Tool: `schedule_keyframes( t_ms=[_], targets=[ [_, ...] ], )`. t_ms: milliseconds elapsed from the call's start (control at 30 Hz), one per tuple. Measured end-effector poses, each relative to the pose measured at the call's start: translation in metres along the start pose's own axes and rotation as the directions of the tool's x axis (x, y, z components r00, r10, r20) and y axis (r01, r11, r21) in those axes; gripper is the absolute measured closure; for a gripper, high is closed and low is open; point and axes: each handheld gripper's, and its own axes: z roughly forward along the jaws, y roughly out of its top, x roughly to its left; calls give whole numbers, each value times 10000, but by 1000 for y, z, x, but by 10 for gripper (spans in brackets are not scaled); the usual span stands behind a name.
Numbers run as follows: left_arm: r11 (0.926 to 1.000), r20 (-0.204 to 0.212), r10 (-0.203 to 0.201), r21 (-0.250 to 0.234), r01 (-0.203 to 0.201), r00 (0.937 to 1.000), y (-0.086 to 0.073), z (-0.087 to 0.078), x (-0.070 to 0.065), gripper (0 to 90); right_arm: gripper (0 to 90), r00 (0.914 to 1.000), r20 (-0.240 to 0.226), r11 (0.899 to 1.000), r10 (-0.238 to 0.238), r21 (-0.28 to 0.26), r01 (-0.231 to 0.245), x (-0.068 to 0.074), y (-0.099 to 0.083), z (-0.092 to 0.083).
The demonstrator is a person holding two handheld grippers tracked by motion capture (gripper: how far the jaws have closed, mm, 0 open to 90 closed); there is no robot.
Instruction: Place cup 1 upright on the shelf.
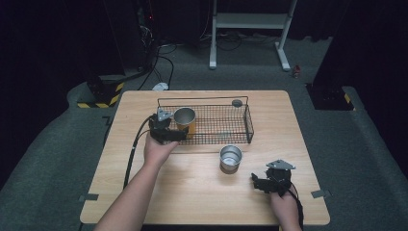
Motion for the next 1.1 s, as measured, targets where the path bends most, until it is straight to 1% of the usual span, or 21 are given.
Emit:
schedule_keyframes(
  t_ms=[133, 233, 333, 467, 533, 600, 767, 967, 1033, 1100],
  targets=[
    [10000, 169, -28, 33, 27, 9999, -7, -11, 4, 1, 101, 10000, 0, 10000, -2, 0, 2, 0, 0, 0],
    [9999, 173, -90, -57, 91, 9998, -11, -21, 7, 1, 101, 10000, 1, 10000, 0, 0, 0, 0, 0, 0],
    [10000, 190, -75, -23, 75, 9998, -17, -30, 10, 1, 101, 10000, 1, 10000, 1, 0, -1, 0, 0, 0],
    [9999, 247, -102, -130, 105, 9996, -25, -41, 14, 3, 101, 10000, 0, 10000, 1, 1, -1, 0, 0, 0],
    [9998, 335, -142, -158, 147, 9993, -29, -46, 15, 3, 101, 10000, 1, 10000, -26, -6, 26, 0, 0, 0],
    [9998, 329, -91, -178, 97, 9994, -34, -51, 16, 3, 101, 10000, 2, 10000, 1, 1, -1, 0, 0, 0],
    [9997, 506, -174, -176, 183, 9986, -50, -64, 17, 3, 101, 10000, 18, 10000, 3, -32, -3, 0, 0, 0],
    [9998, 506, -176, 67, 173, 9986, -70, -72, 18, 3, 101, 10000, 15, 10000, 2, -33, -2, 0, 0, 0],
    [9997, 584, -215, 115, 209, 9981, -76, -74, 18, 3, 100, 10000, 12, 10000, 2, -32, -2, 0, 0, 0],
    [9996, 615, -126, 255, 110, 9980, -82, -75, 16, 2, 100, 10000, 12, 10000, 29, -24, -29, 0, 0, 0]
  ],
)
